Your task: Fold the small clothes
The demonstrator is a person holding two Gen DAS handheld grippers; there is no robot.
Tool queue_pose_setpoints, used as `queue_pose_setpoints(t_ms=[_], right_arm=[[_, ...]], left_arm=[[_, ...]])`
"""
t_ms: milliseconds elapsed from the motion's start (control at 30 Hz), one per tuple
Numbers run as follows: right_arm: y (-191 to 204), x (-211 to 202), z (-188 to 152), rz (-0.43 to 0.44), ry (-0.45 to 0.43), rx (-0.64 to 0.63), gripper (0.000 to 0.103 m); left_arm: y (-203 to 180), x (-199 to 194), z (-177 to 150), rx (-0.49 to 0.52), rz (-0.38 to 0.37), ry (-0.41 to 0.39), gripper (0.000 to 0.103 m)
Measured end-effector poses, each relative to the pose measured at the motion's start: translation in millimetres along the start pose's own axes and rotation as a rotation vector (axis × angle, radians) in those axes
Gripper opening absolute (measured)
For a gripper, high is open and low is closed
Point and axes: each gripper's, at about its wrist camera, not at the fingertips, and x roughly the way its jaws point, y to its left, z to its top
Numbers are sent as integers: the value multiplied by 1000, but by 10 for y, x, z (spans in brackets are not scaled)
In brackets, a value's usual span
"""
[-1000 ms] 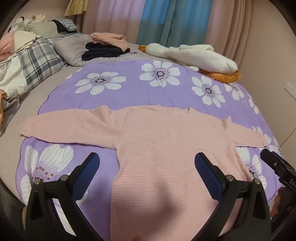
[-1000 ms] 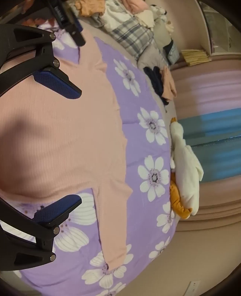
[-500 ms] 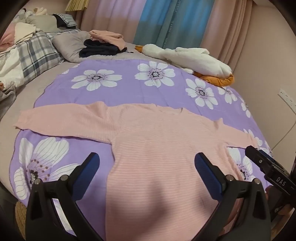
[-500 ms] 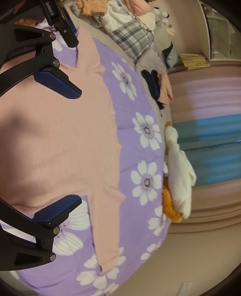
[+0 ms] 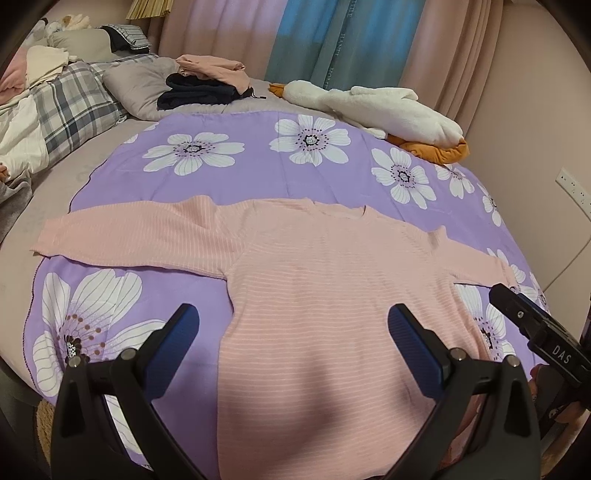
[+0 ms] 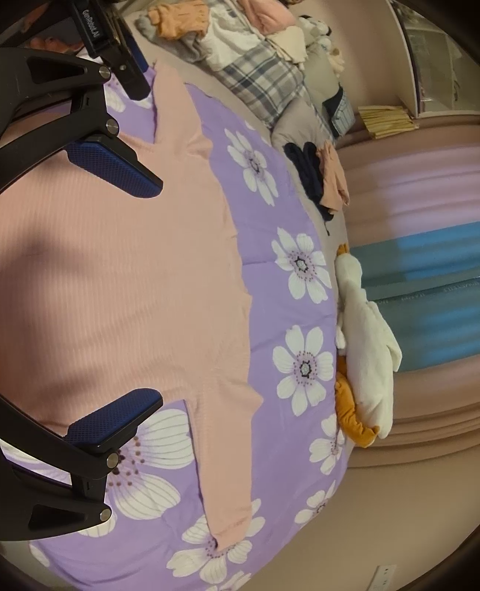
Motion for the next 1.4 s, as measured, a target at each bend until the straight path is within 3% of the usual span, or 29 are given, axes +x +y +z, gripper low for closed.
queue_pose_setpoints(t_ms=[1400], right_arm=[[-77,13,-43,-22,-5,44,102]], left_arm=[[-136,49,19,36,4,15,102]])
